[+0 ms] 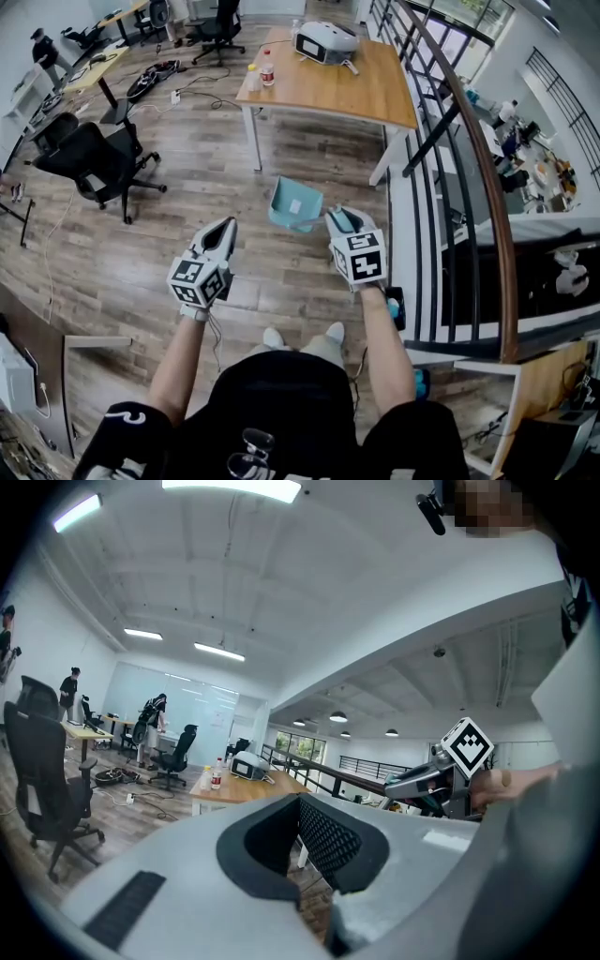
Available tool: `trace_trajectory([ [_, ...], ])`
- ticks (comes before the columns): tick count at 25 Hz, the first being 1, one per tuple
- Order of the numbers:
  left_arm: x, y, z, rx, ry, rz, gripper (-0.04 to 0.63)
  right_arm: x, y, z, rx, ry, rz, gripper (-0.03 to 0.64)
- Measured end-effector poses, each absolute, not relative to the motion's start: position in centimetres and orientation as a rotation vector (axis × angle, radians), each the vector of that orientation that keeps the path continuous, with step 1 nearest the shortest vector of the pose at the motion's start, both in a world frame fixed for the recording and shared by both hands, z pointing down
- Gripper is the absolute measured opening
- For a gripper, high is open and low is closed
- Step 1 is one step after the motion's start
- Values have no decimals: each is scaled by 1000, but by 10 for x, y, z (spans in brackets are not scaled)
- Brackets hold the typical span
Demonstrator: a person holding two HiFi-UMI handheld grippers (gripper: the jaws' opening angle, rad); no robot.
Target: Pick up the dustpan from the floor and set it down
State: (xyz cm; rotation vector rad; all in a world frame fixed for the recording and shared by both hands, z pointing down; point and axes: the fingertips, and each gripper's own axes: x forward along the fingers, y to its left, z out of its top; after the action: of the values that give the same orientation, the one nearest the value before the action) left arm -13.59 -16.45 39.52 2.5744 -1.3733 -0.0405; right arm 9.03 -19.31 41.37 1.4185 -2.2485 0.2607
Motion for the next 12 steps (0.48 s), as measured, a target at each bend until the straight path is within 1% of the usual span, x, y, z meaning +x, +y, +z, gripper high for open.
trace_trajectory([
  [12, -133, -176, 411, 2564, -1331, -18, -3, 98, -201, 435, 1436, -2206, 285, 91],
])
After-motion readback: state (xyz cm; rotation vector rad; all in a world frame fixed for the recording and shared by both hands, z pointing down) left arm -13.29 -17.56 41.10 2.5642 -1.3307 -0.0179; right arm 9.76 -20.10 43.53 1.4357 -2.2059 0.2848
